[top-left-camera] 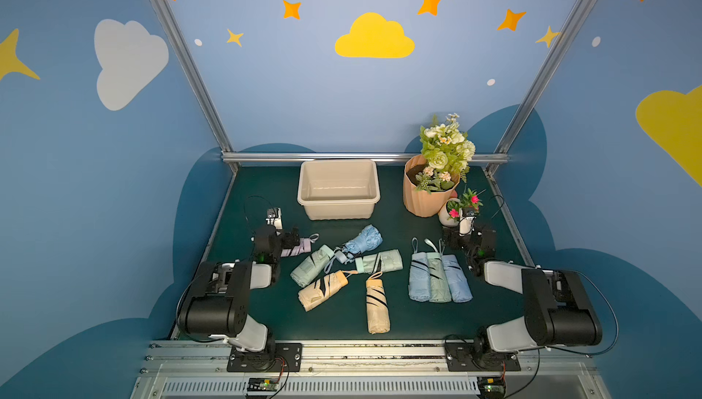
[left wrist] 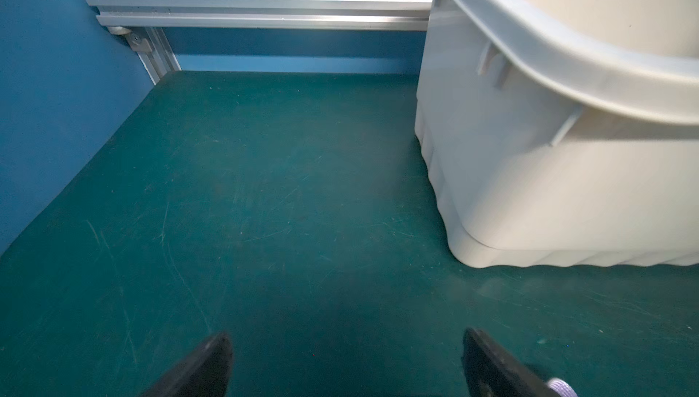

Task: Put the umbrella into the storage box
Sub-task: Pick up the umbrella from the center of the board.

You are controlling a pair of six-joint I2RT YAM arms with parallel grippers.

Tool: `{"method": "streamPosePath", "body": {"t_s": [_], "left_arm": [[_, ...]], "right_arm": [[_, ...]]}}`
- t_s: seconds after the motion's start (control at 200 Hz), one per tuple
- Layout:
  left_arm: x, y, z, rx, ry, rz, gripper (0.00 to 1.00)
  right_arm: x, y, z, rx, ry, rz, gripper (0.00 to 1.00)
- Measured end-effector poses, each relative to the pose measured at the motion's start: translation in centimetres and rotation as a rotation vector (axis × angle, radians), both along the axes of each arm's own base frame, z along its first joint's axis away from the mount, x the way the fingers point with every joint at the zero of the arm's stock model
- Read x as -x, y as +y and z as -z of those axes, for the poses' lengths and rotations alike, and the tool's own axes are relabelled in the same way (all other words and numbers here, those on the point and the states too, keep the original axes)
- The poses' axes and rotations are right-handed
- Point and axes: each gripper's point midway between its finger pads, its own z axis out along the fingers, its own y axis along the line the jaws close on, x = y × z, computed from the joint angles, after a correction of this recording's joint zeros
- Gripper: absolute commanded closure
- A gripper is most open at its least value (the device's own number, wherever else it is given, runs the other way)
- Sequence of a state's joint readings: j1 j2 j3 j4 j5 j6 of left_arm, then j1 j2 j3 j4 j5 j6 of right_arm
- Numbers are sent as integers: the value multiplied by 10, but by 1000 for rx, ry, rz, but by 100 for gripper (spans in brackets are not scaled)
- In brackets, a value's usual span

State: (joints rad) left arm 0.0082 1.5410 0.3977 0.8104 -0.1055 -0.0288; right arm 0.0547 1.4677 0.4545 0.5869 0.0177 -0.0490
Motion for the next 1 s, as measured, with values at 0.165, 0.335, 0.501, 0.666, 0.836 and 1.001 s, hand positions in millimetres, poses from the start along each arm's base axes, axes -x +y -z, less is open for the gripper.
{"method": "streamPosePath", "body": {"t_s": [0.165, 0.335, 0.501, 0.666, 0.836, 1.001], "left_arm": [[0, 0, 0, 0, 0, 0, 0], [0, 0, 0, 0, 0, 0, 0], [0, 0, 0, 0, 0, 0, 0], [0, 0, 0, 0, 0, 0, 0], [0, -1, 0, 2, 4, 4, 0], [-3, -7, -23, -1, 16, 48, 0]], "right_arm": [[0, 0, 0, 0, 0, 0, 2], [0, 0, 0, 0, 0, 0, 2], [0, 0, 0, 0, 0, 0, 2], [0, 0, 0, 0, 0, 0, 2], [0, -2, 0, 7, 0, 11, 2], [5, -8, -19, 23, -40, 64, 2]]}}
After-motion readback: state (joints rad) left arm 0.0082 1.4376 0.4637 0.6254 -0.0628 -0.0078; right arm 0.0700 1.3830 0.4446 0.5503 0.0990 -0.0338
